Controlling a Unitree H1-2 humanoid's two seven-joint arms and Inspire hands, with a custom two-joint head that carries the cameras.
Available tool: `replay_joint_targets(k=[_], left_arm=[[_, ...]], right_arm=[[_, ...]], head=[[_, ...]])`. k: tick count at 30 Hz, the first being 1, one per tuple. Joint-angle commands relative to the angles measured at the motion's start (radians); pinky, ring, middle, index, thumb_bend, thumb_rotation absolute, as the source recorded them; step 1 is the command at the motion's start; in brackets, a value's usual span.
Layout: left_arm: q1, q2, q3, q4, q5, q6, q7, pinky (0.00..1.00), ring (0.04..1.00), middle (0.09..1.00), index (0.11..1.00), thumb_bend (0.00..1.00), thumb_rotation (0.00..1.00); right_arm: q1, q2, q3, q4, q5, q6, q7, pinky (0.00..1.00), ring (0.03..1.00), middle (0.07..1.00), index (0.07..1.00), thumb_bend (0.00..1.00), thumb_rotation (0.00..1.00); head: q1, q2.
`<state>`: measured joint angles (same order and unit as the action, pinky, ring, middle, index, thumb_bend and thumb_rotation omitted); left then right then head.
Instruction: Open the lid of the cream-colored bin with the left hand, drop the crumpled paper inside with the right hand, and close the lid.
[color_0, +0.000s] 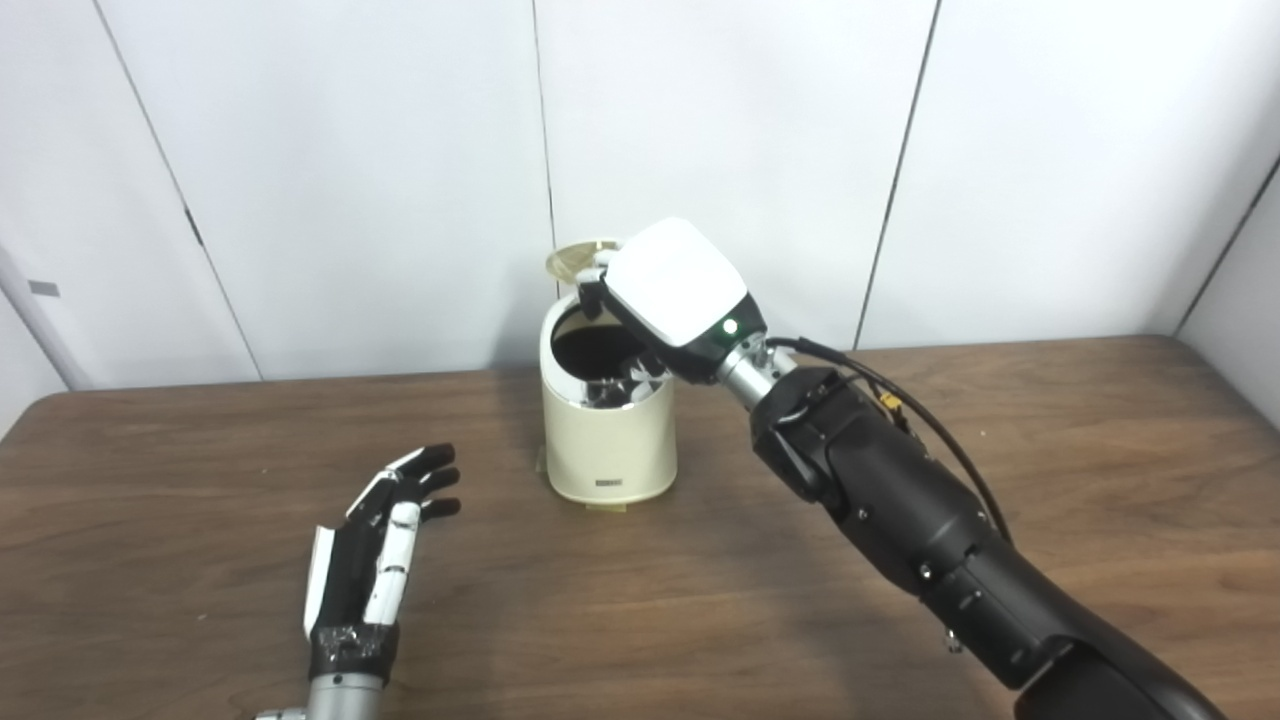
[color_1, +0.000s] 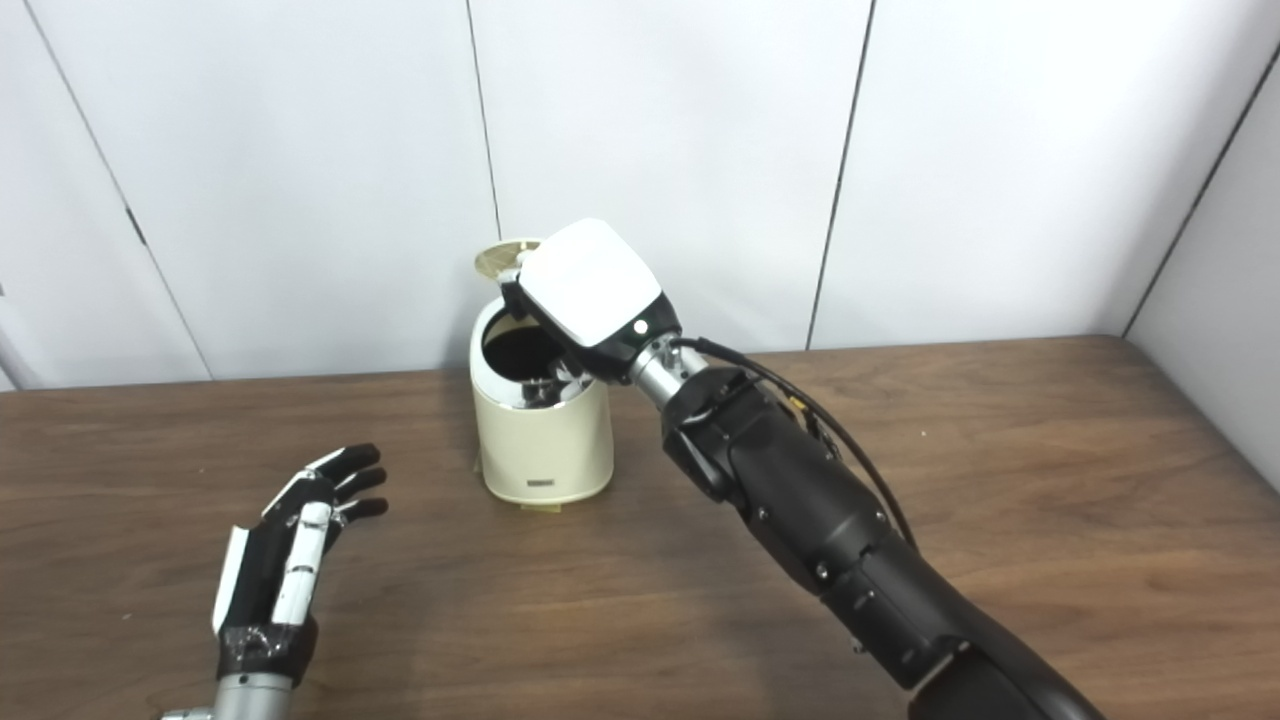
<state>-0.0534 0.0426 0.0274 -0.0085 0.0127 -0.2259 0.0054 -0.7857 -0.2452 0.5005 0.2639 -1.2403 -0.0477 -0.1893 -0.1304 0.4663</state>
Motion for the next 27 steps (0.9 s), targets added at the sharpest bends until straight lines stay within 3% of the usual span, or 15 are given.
replay_joint_targets(k=[1,5,12,17,20,23,24,27], left_arm=[[0.004,-0.003,-0.002,0.025,0.013,-0.044,0.007,0.69,0.775,0.799,0.777,0.39,0.80],[0.001,0.001,-0.005,0.035,0.019,-0.060,0.005,0.69,0.773,0.800,0.778,0.38,0.81],[0.000,0.003,-0.005,0.039,0.017,-0.059,0.004,0.69,0.775,0.801,0.778,0.38,0.81],[-0.001,0.001,-0.003,0.037,0.025,-0.049,0.011,0.68,0.772,0.799,0.775,0.37,0.81],[-0.003,0.001,-0.002,0.041,0.022,-0.051,0.010,0.68,0.767,0.796,0.772,0.31,0.78],[-0.002,-0.001,0.000,0.044,0.024,-0.051,0.015,0.69,0.773,0.797,0.774,0.22,0.70],[-0.001,-0.002,0.001,0.043,0.023,-0.050,0.016,0.70,0.776,0.797,0.773,0.20,0.67],[-0.002,-0.001,0.002,0.043,0.017,-0.048,0.016,0.72,0.785,0.799,0.776,0.19,0.64]], right_arm=[[-0.042,0.001,-0.020,-0.020,0.025,-0.008,-0.044,0.31,0.435,0.558,0.460,0.51,0.00],[-0.037,0.003,-0.030,-0.034,0.058,-0.006,-0.036,0.29,0.427,0.559,0.461,0.51,0.00],[-0.009,0.005,-0.076,-0.071,0.133,-0.009,-0.062,0.36,0.468,0.572,0.478,0.49,0.00],[0.050,0.032,-0.178,-0.168,0.288,0.006,-0.031,0.33,0.454,0.570,0.480,0.49,0.00],[0.100,0.047,-0.233,-0.236,0.394,0.009,0.011,0.31,0.436,0.572,0.504,0.49,0.00],[0.158,0.041,-0.262,-0.311,0.440,0.024,0.056,0.36,0.461,0.528,0.492,0.50,0.00],[0.172,0.037,-0.268,-0.332,0.443,0.028,0.068,0.38,0.488,0.560,0.491,0.49,0.08],[0.225,0.039,-0.312,-0.402,0.519,0.047,0.111,0.43,0.510,0.582,0.493,0.49,0.14]], head=[[-0.001,0.000],[0.002,-0.001],[0.003,-0.001],[0.006,0.000],[0.007,-0.002],[0.010,-0.001],[0.010,0.000],[0.008,0.001]])
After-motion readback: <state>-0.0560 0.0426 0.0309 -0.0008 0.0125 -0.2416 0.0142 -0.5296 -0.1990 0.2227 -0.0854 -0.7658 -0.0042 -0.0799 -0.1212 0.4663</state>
